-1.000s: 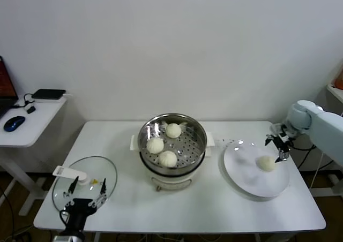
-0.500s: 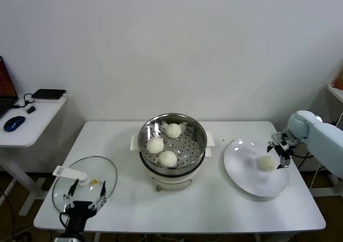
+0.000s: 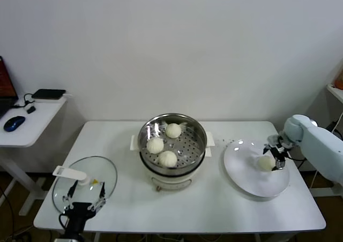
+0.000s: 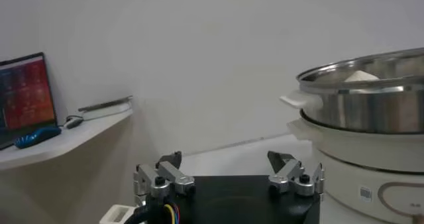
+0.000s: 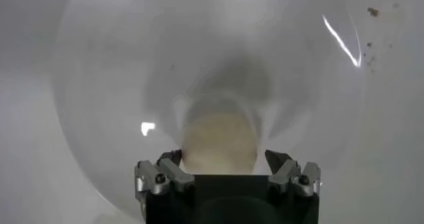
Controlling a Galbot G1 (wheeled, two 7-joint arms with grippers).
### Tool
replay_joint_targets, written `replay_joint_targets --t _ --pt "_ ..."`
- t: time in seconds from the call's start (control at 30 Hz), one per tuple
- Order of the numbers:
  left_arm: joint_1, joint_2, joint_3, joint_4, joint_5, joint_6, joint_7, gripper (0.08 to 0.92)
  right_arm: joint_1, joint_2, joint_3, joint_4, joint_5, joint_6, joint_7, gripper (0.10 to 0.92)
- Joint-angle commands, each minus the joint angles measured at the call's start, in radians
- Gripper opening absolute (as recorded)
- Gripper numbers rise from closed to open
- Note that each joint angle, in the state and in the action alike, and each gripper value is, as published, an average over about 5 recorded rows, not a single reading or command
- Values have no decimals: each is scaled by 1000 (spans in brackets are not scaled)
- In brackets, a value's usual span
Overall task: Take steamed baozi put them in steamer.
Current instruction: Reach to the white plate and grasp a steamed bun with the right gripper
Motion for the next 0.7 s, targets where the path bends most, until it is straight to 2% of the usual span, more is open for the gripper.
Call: replay_joint_targets --t 0.03,0.27,0.47,0.7 --pt "-1 -1 1 3 1 0 0 823 -17 27 35 -34 -14 6 -4 823" --pt "-3 -2 1 2 2 1 -1 823 -18 20 36 -29 -16 2 -22 817" --pt "-2 -3 3 2 5 1 -1 823 -13 15 35 -23 -14 1 -27 733" --pt "1 -4 1 3 4 -3 -2 823 0 -1 17 -1 12 -10 -31 696"
